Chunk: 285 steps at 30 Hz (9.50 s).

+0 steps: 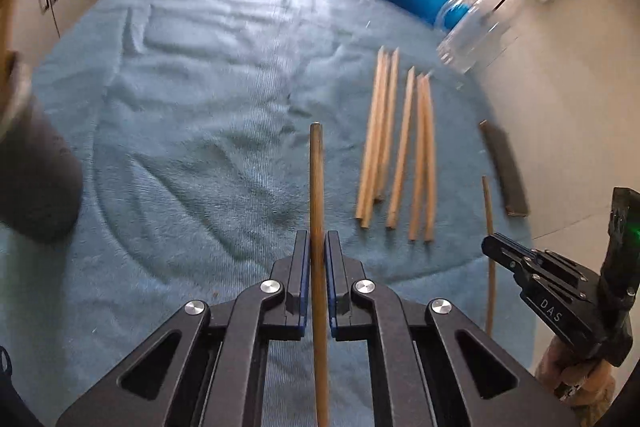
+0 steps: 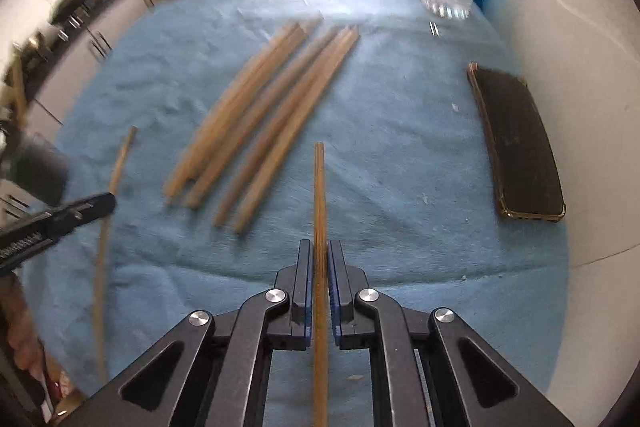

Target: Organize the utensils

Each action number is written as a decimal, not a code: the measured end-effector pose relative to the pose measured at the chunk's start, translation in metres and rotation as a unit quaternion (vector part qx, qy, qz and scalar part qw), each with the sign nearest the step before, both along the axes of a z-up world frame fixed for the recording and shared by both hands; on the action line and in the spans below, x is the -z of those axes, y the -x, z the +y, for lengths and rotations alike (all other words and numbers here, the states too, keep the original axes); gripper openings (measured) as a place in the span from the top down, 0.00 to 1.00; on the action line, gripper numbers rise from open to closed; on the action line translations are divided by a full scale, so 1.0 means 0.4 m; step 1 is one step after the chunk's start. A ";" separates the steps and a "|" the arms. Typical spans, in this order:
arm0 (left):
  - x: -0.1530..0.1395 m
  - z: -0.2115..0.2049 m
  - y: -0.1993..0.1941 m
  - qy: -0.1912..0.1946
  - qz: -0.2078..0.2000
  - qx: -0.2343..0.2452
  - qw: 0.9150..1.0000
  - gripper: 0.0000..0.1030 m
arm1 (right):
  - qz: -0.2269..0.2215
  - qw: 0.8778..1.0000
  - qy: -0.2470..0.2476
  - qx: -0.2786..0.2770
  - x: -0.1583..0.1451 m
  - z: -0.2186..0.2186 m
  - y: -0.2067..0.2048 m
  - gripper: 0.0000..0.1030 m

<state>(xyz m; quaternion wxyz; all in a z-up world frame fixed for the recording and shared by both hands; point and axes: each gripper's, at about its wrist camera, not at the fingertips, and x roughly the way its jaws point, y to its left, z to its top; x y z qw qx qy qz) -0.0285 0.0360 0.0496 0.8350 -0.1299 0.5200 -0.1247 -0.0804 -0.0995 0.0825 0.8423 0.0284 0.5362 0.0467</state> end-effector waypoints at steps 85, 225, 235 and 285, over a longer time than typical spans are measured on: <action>-0.334 0.246 0.198 -0.080 -0.279 -0.163 0.943 0.62 | -0.308 0.951 0.032 0.005 -0.252 0.385 0.008 0.45; 0.022 -0.170 -0.168 -0.063 -0.058 0.079 0.993 0.95 | 0.004 0.997 -0.056 0.059 0.079 -0.180 0.005 0.81; 0.077 -0.231 -0.329 -0.087 -0.056 0.065 0.992 0.95 | -0.013 0.996 -0.063 0.061 0.080 -0.183 -0.040 0.81; 0.060 -0.154 -0.040 -0.163 0.061 0.157 0.972 0.87 | 0.157 0.986 0.044 -0.018 0.068 -0.098 0.018 0.87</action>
